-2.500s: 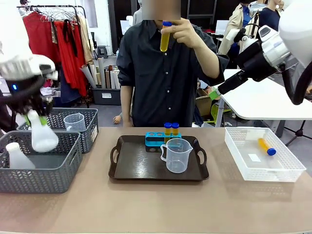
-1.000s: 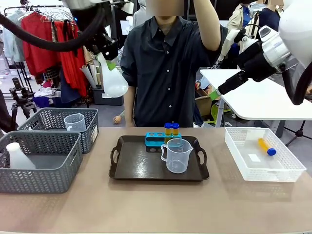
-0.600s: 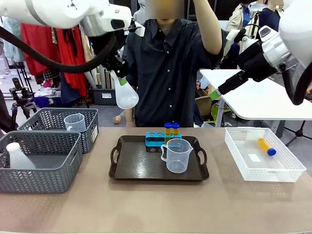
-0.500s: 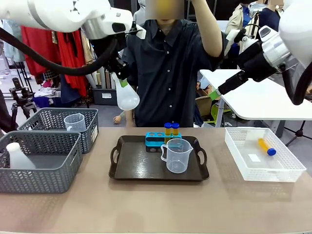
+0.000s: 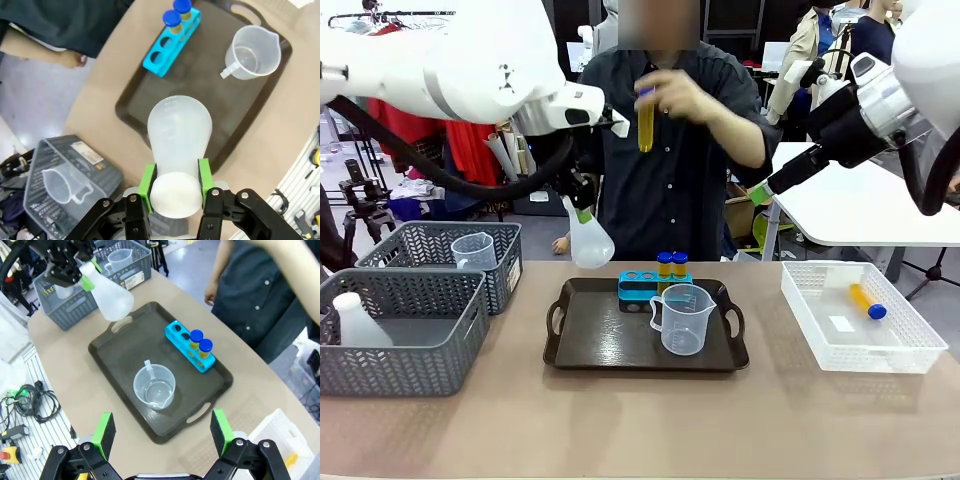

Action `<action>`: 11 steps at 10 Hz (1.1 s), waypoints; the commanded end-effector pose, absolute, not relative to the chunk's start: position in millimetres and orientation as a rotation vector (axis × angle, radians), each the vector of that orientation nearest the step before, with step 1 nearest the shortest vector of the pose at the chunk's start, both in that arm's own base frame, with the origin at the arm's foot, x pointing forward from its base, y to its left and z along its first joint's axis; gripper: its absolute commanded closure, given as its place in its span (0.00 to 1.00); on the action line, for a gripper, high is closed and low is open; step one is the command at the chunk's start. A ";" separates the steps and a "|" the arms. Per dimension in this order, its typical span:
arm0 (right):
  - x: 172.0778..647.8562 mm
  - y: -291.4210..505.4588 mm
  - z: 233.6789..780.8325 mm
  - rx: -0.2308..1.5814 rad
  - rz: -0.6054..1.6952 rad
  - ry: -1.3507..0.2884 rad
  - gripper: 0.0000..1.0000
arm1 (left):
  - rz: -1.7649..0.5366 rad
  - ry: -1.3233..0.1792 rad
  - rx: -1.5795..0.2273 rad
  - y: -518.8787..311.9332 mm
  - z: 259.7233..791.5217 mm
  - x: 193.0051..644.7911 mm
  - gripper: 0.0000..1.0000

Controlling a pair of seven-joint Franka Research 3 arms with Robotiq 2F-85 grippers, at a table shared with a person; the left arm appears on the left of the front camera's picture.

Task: Prepare the laboratory tools.
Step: Pick up one Small flask and place it on the Handle tray.

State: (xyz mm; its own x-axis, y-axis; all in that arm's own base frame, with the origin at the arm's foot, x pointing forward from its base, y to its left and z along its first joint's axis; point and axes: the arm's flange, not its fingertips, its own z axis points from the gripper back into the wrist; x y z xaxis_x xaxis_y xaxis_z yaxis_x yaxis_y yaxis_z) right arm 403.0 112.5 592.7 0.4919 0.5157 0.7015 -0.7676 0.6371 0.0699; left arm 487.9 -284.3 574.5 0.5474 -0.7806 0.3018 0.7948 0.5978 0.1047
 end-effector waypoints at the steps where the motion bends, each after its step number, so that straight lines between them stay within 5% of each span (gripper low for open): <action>1: 403.4 112.9 593.9 0.413 0.804 -0.699 0.00 | -0.954 -0.316 -0.102 -277.5 561.3 488.7 1.00; 5: 403.4 112.9 593.9 0.413 0.804 -0.699 0.00 | -0.966 -0.236 -0.155 -283.0 521.2 495.0 1.00; 11: 403.4 112.9 593.9 0.413 0.804 -0.699 0.00 | -0.887 -0.267 -0.158 -257.2 529.6 494.0 1.00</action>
